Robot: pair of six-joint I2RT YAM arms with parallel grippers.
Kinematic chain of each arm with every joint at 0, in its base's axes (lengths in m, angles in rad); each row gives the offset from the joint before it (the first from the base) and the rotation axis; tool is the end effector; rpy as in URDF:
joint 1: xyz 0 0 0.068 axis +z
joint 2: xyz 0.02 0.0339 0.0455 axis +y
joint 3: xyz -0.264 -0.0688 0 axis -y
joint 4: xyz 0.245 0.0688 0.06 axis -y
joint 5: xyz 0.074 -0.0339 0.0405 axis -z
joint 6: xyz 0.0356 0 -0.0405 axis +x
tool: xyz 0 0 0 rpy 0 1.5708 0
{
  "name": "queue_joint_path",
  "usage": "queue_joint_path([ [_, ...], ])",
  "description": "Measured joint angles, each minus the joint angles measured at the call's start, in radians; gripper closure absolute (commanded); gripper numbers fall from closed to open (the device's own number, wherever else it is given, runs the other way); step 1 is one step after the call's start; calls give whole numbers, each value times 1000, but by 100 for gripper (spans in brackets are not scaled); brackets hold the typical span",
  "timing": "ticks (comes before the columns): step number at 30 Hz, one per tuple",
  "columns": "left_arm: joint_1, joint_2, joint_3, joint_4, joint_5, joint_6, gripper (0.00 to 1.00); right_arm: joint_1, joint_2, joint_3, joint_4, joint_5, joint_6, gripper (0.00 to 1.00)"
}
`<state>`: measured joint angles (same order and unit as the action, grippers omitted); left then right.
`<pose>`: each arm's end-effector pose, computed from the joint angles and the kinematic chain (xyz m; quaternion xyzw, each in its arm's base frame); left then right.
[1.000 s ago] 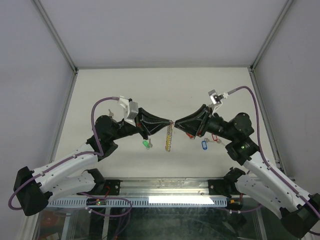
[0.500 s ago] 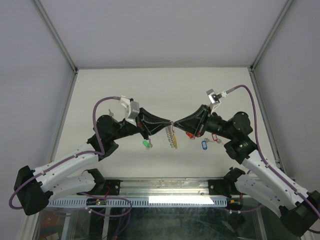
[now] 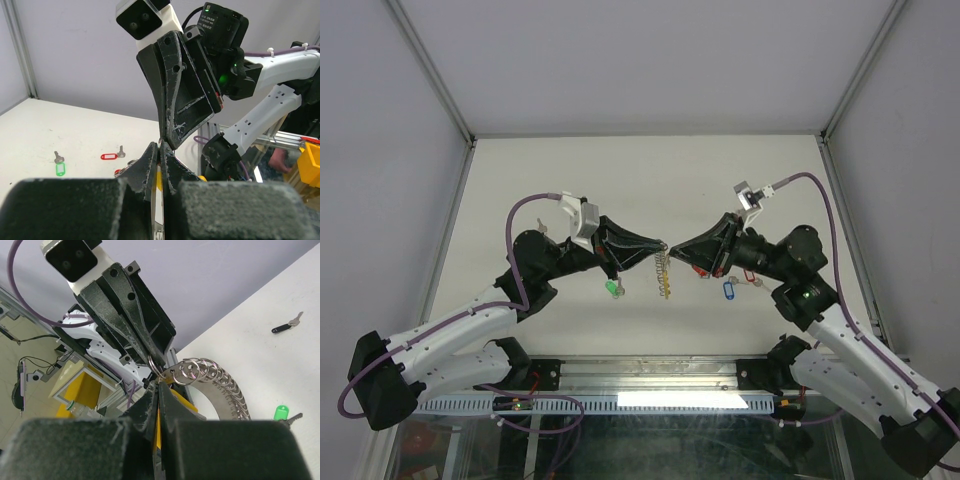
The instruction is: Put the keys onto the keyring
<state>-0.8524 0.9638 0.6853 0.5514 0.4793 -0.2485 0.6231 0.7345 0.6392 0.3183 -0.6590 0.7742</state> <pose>0.1345 -0.1788 0.3491 0.3551 0.5043 -0.5271 0.5846 0.1280 0.1188 0.3494 -0.2075 0.6079 0.6302 0.4363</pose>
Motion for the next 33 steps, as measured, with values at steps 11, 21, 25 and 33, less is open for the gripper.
queue_joint_path([
  [11, 0, 9, 0, -5, 2, 0, 100, 0, -3, 5, -82, 6, -9, 100],
  [21, 0, 13, 0, -5, 5, -3, 100, 0, -24, 10, -108, 16, -51, 66],
  [25, 0, 13, 0, -5, 6, -4, 100, 0, -86, 10, -94, 27, -166, 61],
  [33, 0, 23, 0, -2, 35, -11, 100, 0, -128, -59, 77, 24, -380, 56],
])
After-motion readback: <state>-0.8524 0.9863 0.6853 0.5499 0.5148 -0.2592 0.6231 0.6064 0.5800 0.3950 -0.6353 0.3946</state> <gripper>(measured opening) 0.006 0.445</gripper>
